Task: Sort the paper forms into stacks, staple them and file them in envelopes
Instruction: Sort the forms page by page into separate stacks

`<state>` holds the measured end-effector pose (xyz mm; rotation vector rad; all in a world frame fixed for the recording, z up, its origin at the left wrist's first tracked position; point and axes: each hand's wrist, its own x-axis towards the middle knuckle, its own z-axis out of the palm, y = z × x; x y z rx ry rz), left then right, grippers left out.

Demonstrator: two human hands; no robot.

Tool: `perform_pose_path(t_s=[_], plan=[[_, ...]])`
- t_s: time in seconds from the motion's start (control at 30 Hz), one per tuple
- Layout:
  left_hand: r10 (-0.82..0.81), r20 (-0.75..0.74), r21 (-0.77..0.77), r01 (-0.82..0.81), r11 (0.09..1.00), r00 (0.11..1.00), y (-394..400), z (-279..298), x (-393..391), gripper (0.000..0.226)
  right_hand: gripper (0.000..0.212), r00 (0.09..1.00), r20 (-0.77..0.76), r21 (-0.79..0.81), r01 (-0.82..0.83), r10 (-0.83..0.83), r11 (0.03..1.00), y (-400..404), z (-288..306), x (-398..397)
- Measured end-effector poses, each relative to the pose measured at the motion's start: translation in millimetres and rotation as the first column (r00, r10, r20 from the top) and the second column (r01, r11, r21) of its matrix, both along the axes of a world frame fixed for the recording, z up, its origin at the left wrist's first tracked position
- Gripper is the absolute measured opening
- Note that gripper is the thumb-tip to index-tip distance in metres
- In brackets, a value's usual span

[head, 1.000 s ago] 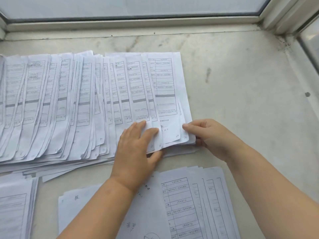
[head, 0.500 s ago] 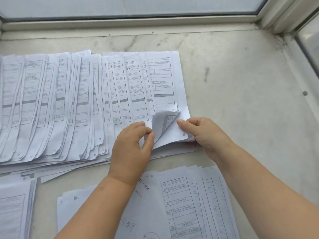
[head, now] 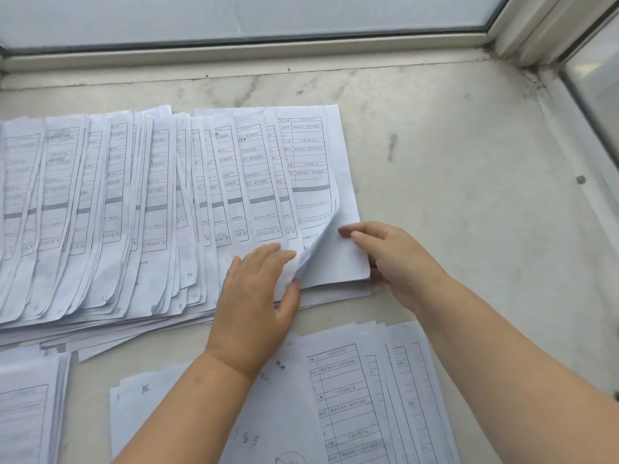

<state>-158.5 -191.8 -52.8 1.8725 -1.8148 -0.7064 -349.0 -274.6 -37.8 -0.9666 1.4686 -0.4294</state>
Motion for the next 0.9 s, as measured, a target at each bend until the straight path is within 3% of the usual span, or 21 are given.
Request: perform_pose_path(t_s=[0.03, 0.13, 0.23, 0.33, 0.4, 0.5, 0.57, 0.67, 0.8, 0.9], plan=[[-0.003, -0.009, -0.004, 0.003, 1.000, 1.000, 0.8, -1.7, 2.9, 0.036, 0.025, 1.000, -0.002, -0.020, 0.020, -0.020, 1.000, 1.4, -0.8, -0.4], [-0.059, 0.094, -0.041, 0.064, 0.997, 0.994, 7.2, -7.9, 0.9, 0.057, 0.062, 0.997, -0.026, -0.090, 0.070, -0.072, 0.994, 5.6, -1.1, 4.0], [-0.091, 0.136, -0.047, 0.098, 0.994, 0.987, 9.7, -15.8, -7.7, 0.062, 0.062, 0.992, -0.122, -0.170, 0.024, -0.045, 0.985, 6.1, -1.4, 11.7], [0.028, -0.048, -0.145, -0.034, 0.989, 0.998, 6.3, -10.2, -1.5, 0.061, 0.057, 0.992, -0.122, -0.187, -0.010, -0.013, 0.982, 2.1, 2.9, 11.7], [0.113, -0.240, -0.227, -0.169, 0.959, 0.964, 5.1, 2.5, 5.7, 0.056, 0.058, 0.999, -0.005, -0.180, 0.034, -0.035, 0.983, -2.9, 11.8, 5.4], [0.148, -0.318, -0.339, -0.259, 0.905, 0.936, 5.7, 17.6, 11.8, 0.058, 0.059, 0.990, 0.133, -0.170, 0.074, -0.052, 0.983, -3.7, 21.0, -2.6], [0.132, -0.268, -0.347, -0.223, 0.911, 0.954, 7.0, 15.4, 14.8, 0.061, 0.060, 0.995, 0.098, -0.162, 0.041, -0.026, 0.986, 4.3, 17.5, -1.6], [0.042, -0.103, -0.258, -0.067, 0.964, 0.994, 8.3, -0.5, 12.7, 0.060, 0.062, 0.996, -0.070, -0.179, -0.065, 0.053, 0.982, 18.4, 1.5, 2.4], [-0.086, 0.185, -0.123, 0.110, 0.986, 0.979, 8.5, -22.1, 2.8, 0.064, 0.056, 0.990, -0.135, -0.253, 0.000, -0.035, 0.967, 23.1, -9.5, 6.9], [-0.066, 0.143, -0.045, 0.073, 0.996, 0.988, 8.5, -22.2, 3.0, 0.065, 0.054, 0.989, -0.141, -0.237, 0.016, -0.050, 0.971, 26.6, -2.4, 6.1]])
